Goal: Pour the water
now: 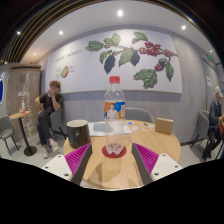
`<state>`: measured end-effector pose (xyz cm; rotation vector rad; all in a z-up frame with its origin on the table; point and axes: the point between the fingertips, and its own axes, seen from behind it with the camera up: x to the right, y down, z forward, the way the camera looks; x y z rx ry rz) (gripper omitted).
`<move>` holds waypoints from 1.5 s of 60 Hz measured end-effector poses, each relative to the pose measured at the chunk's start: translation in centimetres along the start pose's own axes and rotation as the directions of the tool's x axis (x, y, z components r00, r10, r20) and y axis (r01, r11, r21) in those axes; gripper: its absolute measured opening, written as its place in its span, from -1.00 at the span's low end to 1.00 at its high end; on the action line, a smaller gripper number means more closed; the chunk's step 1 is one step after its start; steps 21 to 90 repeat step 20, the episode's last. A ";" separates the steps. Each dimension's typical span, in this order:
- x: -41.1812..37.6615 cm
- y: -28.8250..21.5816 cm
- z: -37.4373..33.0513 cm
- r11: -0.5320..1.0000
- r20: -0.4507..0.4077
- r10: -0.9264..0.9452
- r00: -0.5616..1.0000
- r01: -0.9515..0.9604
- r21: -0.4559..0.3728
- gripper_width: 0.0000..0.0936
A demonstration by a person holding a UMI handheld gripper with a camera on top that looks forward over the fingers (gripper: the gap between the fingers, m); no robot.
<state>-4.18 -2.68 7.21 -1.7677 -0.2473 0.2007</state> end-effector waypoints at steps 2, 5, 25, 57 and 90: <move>-0.5 0.4 -0.9 1.000 -0.005 0.011 1.000 -0.011 -0.002 0.82; -0.7 0.8 -2.4 1.000 -0.009 0.027 1.000 -0.027 -0.001 0.82; 1.3 2.0 -8.0 0.999 0.012 0.034 0.999 -0.034 -0.009 0.81; 1.3 2.0 -8.0 0.999 0.012 0.034 0.999 -0.034 -0.009 0.81; 1.3 2.0 -8.0 0.999 0.012 0.034 0.999 -0.034 -0.009 0.81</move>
